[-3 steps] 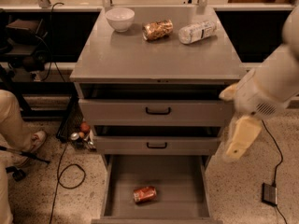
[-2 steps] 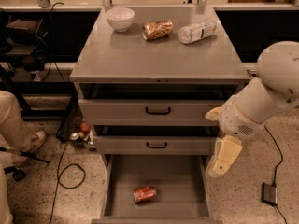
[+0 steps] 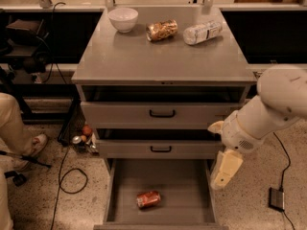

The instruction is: Pick coke can from bottom drawer and place on counter

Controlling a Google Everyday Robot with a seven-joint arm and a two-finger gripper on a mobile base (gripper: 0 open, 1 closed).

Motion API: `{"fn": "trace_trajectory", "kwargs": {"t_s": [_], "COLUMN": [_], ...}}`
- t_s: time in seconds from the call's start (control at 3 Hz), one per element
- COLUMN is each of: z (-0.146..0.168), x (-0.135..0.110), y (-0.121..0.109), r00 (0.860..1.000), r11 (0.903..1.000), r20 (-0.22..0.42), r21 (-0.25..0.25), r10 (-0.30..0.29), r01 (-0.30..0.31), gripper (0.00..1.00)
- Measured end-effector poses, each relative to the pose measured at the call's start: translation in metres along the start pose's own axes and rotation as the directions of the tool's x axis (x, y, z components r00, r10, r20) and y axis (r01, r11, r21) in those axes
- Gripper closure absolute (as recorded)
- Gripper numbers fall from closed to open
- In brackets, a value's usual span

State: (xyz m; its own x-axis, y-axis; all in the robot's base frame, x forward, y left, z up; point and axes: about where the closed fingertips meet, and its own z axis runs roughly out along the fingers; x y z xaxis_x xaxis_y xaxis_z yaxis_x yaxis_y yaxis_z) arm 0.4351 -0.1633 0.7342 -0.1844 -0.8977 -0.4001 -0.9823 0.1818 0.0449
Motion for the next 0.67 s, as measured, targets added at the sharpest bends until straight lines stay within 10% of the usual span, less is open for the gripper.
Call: {"fn": "trace_trajectory", "kwargs": {"t_s": [0.67], "z": [0.172], "x": [0.031], "y": [0.001], "r00": [0.993], "r11": [0.993], "r20": [0.12], "r21": [-0.117], "r10": [0.0], "r01": [0.014], "gripper": [0.0]}}
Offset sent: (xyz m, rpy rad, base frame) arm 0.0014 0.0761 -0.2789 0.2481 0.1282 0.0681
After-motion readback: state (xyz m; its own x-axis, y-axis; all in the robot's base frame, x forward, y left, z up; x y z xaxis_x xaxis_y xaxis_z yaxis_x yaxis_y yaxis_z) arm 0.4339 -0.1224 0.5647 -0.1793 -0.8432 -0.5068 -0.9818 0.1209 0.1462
